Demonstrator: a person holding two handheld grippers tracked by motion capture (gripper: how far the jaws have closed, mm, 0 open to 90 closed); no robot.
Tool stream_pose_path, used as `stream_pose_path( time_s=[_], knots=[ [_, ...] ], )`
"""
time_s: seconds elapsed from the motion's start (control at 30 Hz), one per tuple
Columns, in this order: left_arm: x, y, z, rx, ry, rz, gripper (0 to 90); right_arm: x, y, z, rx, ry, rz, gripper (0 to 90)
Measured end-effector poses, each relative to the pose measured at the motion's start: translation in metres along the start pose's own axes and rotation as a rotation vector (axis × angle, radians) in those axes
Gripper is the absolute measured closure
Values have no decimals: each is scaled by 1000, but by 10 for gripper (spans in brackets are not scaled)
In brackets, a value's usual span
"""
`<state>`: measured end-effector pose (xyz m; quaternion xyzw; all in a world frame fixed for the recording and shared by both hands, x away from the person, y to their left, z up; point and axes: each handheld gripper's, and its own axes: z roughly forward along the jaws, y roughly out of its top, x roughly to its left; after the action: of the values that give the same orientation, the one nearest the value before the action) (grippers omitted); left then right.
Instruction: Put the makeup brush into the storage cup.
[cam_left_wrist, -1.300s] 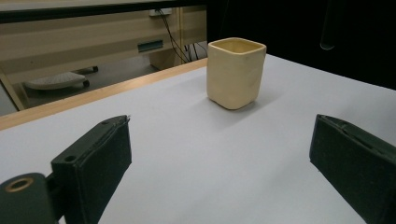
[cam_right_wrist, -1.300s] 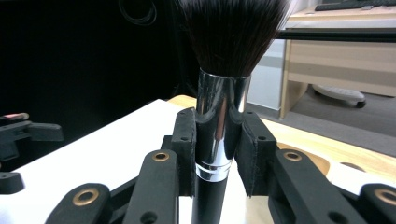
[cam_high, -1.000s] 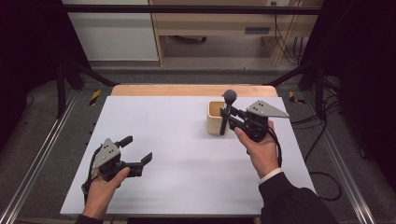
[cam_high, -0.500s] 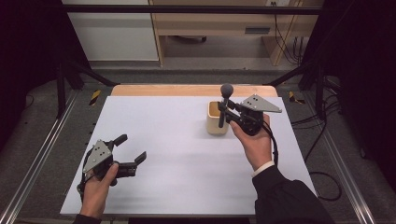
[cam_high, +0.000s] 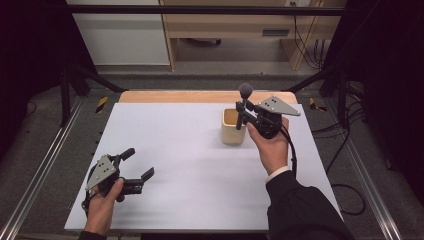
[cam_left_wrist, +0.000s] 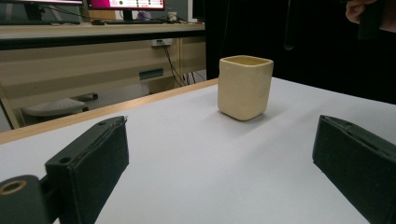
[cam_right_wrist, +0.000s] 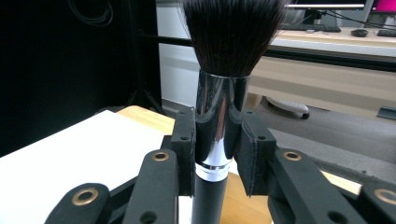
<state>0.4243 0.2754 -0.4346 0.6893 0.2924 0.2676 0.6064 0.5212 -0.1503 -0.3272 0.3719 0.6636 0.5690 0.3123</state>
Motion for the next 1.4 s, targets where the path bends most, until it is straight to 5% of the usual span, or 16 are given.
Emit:
stream_pose_path(
  time_s=[0.5,1.4],
  knots=[
    [-1,-2,-1,-5,-6,6,34,-7,-3,17,-27,-72,-11,708],
    [-3,-2,0,-18,-29,14,28,-11,-7,37,-15,-103,-33,709]
  ],
)
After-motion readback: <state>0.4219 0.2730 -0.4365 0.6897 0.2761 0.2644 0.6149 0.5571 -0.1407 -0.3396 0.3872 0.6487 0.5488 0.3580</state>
